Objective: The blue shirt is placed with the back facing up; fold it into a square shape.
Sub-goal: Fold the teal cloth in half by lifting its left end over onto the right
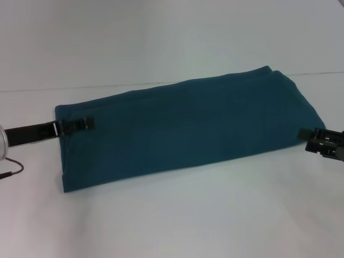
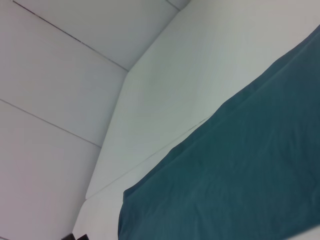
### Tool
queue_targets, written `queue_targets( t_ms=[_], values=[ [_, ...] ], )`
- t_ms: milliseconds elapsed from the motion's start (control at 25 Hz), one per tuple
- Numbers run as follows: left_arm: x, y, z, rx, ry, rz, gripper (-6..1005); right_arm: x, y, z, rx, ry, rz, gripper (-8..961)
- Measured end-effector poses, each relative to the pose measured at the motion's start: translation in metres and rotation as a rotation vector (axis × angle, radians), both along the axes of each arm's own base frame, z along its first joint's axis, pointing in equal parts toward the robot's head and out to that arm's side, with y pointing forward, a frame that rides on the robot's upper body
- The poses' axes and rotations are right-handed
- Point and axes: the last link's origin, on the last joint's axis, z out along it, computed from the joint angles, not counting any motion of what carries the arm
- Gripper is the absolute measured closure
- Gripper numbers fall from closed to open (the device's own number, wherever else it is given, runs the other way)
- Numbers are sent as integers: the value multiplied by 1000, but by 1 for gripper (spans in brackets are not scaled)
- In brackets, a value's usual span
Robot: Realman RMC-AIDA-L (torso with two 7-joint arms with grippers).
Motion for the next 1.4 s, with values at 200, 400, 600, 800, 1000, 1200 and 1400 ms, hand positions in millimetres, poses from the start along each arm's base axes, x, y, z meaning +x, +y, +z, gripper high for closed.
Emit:
queue_targets(
  t_ms=[200,400,600,800,1000,1200,1400],
  values=[
    [-6,7,2,18,-8,177,141,1,0,1,6,1,-3,192],
    [-8,4,-7,15,-136,346,142,2,-1,1,6,2,-9,192],
    [-11,7,-13,32,-124,361,142,3,-1,3,1,-14,-5,193],
    [-23,10,-12,84,-96,386,141,5,-1,4,-10,-32,-5,193],
    [-26,11,-18,106,-26,322,142,5,0,5,-6,-34,-10,193],
    [-27,12,-22,106,13,295,143,6,0,4,-6,-33,-12,192],
    [-25,11,-29,115,82,209,144,6,-1,4,1,-28,-17,192]
  ],
)
